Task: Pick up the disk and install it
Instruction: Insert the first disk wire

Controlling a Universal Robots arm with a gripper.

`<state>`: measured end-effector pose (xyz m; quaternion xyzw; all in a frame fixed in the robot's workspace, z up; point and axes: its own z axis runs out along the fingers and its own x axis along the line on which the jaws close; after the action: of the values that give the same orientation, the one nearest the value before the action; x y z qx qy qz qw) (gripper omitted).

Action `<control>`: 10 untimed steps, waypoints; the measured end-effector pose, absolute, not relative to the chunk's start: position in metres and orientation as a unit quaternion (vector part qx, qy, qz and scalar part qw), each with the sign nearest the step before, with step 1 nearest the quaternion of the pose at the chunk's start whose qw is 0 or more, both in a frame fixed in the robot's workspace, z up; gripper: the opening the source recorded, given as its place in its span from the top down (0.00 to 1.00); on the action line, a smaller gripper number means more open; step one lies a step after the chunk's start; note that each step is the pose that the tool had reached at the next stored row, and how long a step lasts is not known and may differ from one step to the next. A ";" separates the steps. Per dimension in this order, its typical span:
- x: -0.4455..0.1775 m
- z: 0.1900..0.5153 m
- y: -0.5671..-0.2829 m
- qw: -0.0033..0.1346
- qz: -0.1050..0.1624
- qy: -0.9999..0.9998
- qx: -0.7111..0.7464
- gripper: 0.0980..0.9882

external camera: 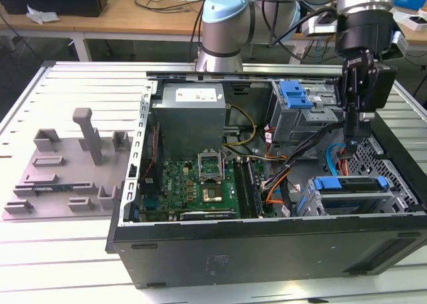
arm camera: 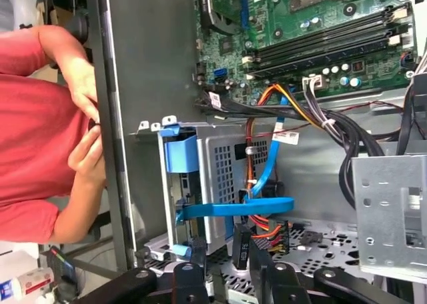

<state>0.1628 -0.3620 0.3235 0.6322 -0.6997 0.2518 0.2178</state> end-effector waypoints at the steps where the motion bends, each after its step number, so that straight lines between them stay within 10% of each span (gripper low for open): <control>1: 0.163 0.323 -0.362 0.218 0.252 -0.701 0.631 0.67; 10: 0.166 0.318 -0.347 0.238 0.263 -0.708 0.611 0.67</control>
<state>0.1659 -0.3465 0.3181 0.6106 -0.7080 0.2635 0.2378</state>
